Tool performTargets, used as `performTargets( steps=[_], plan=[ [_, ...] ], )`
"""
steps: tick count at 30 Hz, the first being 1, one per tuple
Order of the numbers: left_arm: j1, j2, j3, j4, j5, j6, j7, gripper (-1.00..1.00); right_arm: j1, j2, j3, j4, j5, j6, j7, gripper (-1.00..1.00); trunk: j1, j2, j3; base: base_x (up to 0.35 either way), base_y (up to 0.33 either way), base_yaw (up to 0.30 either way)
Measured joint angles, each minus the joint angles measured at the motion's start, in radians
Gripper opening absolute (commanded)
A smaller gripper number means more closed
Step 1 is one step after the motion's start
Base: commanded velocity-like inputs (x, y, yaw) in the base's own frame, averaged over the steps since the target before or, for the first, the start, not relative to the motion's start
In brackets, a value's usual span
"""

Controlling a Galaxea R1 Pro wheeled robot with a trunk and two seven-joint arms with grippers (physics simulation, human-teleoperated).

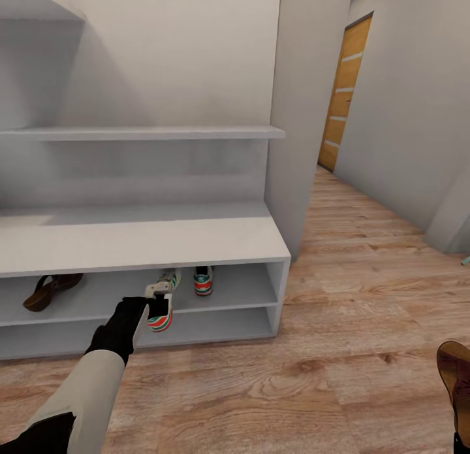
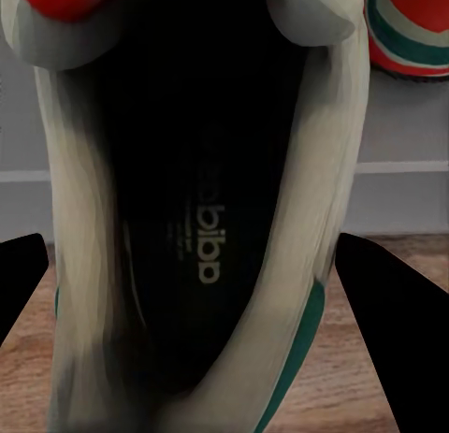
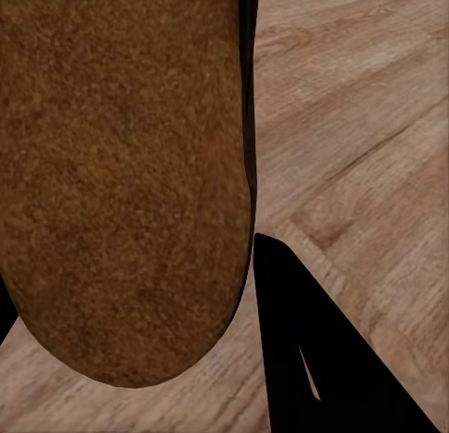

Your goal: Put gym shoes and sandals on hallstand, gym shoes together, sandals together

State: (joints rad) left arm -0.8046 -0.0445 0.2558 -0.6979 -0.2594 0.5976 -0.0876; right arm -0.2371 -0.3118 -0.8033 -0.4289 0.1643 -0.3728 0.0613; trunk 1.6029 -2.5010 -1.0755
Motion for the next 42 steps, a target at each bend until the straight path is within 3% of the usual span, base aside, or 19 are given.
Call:
performTargets(
  steps=[42],
  plan=[
    [0.018,0.012,0.0,0.012,-0.004,-0.014,0.005,-1.0,0.0,0.0,0.0,0.001,0.0,0.0,0.0,-1.0,0.0,0.0,0.0,0.033,-0.011,0.0]
  ],
)
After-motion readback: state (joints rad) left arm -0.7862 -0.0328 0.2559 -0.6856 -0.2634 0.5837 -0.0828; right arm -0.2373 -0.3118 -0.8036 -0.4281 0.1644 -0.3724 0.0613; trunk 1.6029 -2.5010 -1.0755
